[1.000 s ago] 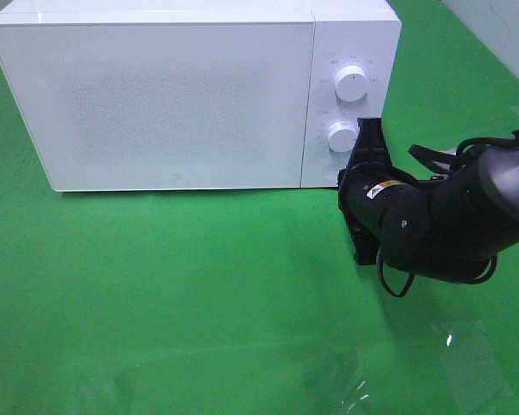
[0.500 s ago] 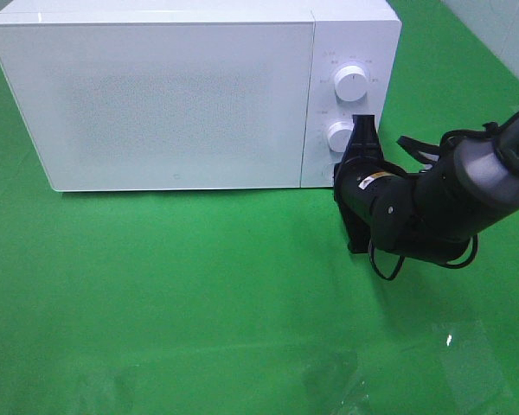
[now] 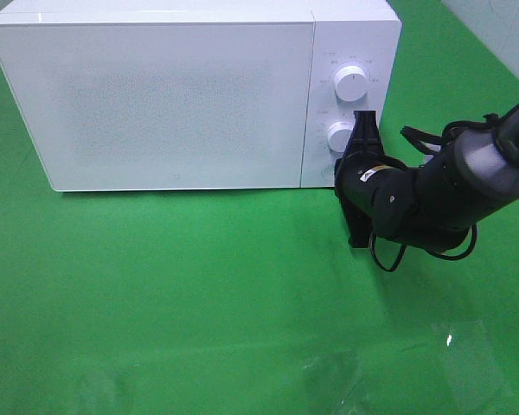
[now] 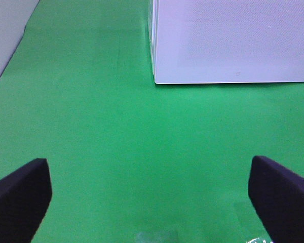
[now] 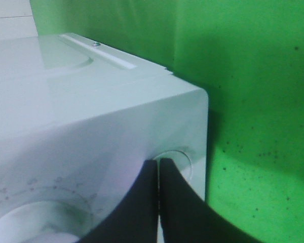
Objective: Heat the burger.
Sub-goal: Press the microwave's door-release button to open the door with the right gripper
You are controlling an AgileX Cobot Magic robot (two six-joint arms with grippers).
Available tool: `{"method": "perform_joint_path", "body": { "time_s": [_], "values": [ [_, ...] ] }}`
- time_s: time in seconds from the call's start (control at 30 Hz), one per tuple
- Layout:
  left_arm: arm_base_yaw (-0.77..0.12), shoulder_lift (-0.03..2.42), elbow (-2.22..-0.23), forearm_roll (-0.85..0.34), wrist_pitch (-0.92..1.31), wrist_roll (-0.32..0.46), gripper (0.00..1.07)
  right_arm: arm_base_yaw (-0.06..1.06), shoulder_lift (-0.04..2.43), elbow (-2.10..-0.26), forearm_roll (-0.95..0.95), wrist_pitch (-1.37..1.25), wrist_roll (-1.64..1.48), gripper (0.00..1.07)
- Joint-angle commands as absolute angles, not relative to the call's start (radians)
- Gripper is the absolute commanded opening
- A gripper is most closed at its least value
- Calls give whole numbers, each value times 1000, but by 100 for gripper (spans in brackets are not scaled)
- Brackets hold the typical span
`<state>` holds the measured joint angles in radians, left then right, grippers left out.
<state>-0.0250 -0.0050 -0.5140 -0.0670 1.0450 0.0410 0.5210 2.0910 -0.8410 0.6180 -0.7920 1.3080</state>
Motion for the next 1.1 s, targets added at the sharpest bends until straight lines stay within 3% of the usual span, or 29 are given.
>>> {"method": "perform_joint_path", "body": {
  "time_s": [0.03, 1.1],
  "values": [
    [-21, -11, -511, -76, 1035, 39, 98, 509, 2088, -853, 604, -836, 1320, 0],
    [-21, -11, -511, -76, 1035, 39, 98, 510, 2158, -925, 638, -1108, 1338, 0]
  ]
}}
